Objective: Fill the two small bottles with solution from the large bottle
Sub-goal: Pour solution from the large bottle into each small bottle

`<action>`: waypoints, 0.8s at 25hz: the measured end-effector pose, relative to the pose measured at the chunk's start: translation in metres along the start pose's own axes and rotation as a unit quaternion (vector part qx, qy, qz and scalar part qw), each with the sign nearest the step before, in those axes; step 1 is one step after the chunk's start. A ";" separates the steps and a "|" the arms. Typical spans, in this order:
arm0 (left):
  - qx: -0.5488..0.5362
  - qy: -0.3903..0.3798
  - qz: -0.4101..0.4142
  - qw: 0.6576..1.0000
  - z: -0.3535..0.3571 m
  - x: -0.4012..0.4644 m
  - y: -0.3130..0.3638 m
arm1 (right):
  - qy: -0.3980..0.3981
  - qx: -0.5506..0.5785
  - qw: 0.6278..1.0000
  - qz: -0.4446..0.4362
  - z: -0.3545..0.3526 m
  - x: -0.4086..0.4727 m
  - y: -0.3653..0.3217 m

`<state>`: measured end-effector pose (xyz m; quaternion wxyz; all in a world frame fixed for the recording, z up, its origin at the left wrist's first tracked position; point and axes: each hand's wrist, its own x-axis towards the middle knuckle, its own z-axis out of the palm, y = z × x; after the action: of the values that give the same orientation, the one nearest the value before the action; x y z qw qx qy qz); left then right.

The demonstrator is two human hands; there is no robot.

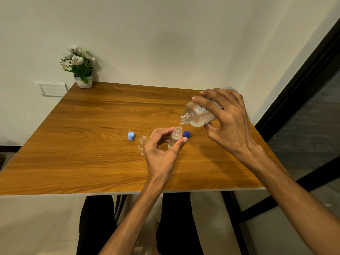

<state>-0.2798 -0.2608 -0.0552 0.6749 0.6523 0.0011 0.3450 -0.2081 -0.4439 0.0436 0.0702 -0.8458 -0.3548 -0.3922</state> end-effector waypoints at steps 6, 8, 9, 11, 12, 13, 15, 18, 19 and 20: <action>-0.002 -0.002 0.002 1.000 0.000 0.000 0.001 | 0.003 -0.001 1.000 -0.002 0.000 0.000 0.000; -0.002 -0.001 0.001 1.000 0.000 0.000 0.000 | 0.002 0.000 1.000 -0.004 0.000 0.000 0.000; -0.002 -0.001 0.001 1.000 0.000 -0.001 0.000 | 0.002 0.000 1.000 -0.004 0.000 -0.001 0.000; -0.003 -0.002 0.002 1.000 0.000 -0.001 0.000 | 0.002 0.002 1.000 -0.003 0.000 -0.001 0.001; -0.003 -0.002 0.002 1.000 0.000 -0.001 0.000 | 0.002 0.002 1.000 -0.003 0.000 -0.002 0.001; -0.002 -0.002 0.003 1.000 0.000 -0.001 0.000 | 0.001 0.002 1.000 -0.003 0.000 -0.002 0.001; -0.002 -0.001 0.005 1.000 0.001 -0.001 0.001 | 0.002 0.003 1.000 -0.002 0.002 -0.003 0.000; -0.003 -0.002 0.007 1.000 0.002 -0.001 0.000 | -0.002 0.008 1.000 -0.003 0.003 -0.006 -0.001; -0.004 -0.002 0.006 1.000 0.002 -0.001 0.000 | -0.004 0.009 1.000 -0.005 0.003 -0.006 -0.001; -0.006 -0.002 0.005 1.000 0.002 -0.001 0.000 | -0.007 0.010 1.000 -0.006 0.003 -0.007 -0.001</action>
<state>-0.2798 -0.2632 -0.0556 0.6770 0.6489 -0.0049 0.3472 -0.2103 -0.4455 0.0365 0.0741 -0.8457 -0.3640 -0.3832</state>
